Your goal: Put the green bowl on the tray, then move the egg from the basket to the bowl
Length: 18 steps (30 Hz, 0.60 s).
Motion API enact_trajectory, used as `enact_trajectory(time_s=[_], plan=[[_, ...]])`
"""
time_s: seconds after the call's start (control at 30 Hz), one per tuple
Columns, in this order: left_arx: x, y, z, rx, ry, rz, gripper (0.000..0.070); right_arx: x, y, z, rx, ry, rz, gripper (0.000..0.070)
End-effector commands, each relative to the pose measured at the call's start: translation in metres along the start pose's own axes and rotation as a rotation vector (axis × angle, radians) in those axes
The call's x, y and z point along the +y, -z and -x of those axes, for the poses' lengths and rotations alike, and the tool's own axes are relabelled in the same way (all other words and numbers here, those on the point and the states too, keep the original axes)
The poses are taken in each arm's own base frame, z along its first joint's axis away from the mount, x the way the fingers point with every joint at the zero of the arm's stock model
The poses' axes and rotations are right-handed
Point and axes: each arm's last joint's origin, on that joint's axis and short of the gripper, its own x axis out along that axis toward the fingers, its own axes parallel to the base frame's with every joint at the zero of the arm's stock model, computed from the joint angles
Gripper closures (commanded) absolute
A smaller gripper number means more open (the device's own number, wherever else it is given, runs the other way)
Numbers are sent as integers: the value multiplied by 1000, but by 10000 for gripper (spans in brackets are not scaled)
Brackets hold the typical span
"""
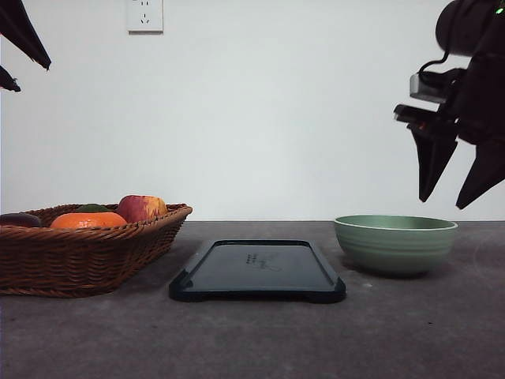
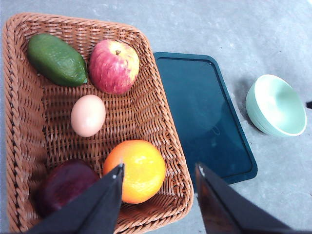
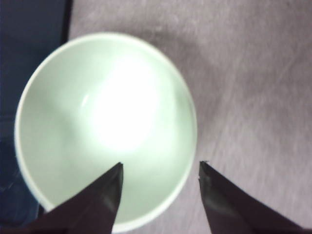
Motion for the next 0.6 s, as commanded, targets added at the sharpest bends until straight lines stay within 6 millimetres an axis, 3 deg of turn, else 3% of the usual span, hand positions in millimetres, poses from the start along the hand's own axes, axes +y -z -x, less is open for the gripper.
enact_trajectory(time_s=[0.0,0.37,0.57], plan=[[-2,-6,2,-21,9,-10,420,-1,-9,-5,-4,14,16,434],[-2,-6,2,-25,10,-12,420,-12,-15,-29,52,40,-10,446],[-2,-6,2,-25,10,-12,420,-14,-15,-31,57,39,5,684]])
